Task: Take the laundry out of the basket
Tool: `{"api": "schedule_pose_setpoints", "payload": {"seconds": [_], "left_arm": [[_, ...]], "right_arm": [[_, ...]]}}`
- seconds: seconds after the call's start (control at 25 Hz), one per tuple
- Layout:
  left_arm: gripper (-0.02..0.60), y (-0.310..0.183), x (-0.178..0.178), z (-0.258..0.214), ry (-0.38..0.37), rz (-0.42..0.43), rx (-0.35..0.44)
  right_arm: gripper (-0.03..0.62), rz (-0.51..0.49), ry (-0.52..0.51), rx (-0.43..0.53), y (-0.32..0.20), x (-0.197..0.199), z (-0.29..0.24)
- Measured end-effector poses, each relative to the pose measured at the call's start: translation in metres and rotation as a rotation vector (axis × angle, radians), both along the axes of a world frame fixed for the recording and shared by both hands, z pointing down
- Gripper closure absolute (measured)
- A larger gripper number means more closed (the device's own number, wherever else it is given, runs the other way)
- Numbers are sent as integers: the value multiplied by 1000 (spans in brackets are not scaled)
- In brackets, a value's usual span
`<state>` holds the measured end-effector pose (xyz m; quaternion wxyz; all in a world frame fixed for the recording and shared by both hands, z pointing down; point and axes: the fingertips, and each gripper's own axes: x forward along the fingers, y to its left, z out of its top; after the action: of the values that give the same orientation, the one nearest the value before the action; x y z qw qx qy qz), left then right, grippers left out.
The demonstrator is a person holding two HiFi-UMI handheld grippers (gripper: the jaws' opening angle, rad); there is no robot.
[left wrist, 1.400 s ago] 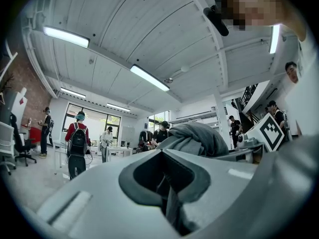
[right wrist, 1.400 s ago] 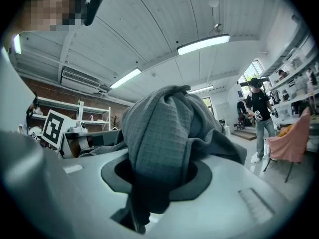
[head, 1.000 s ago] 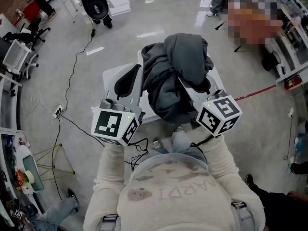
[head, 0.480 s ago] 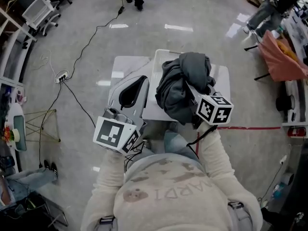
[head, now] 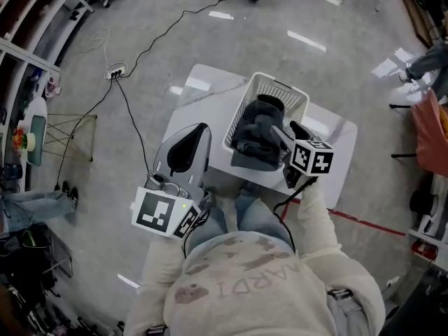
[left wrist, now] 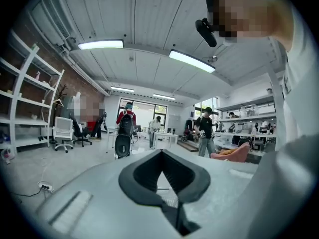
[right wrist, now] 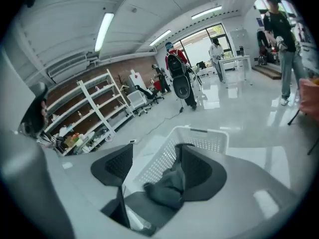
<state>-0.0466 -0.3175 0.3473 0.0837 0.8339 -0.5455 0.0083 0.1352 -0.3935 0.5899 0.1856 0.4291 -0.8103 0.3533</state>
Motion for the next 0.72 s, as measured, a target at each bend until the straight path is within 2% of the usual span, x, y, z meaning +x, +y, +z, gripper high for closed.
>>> {"api": "schedule_pose_setpoints", "payload": {"seconds": [0.16, 0.28, 0.32, 0.36, 0.56, 0.72], "left_arm": [[581, 7, -7, 11, -8, 7, -10], [581, 19, 7, 13, 9, 59, 7], [581, 23, 11, 10, 16, 80, 18], [581, 29, 14, 5, 22, 102, 30], [581, 92, 24, -26, 33, 209, 120], [581, 161, 14, -40, 19, 261, 169]], "right_arm": [[299, 22, -199, 189, 22, 2, -67], [463, 51, -334, 367, 52, 10, -140], [528, 54, -346, 423, 62, 9, -163], [567, 52, -347, 477, 73, 5, -184], [568, 60, -316, 715, 168, -18, -256], [568, 74, -320, 795, 261, -43, -279]]}}
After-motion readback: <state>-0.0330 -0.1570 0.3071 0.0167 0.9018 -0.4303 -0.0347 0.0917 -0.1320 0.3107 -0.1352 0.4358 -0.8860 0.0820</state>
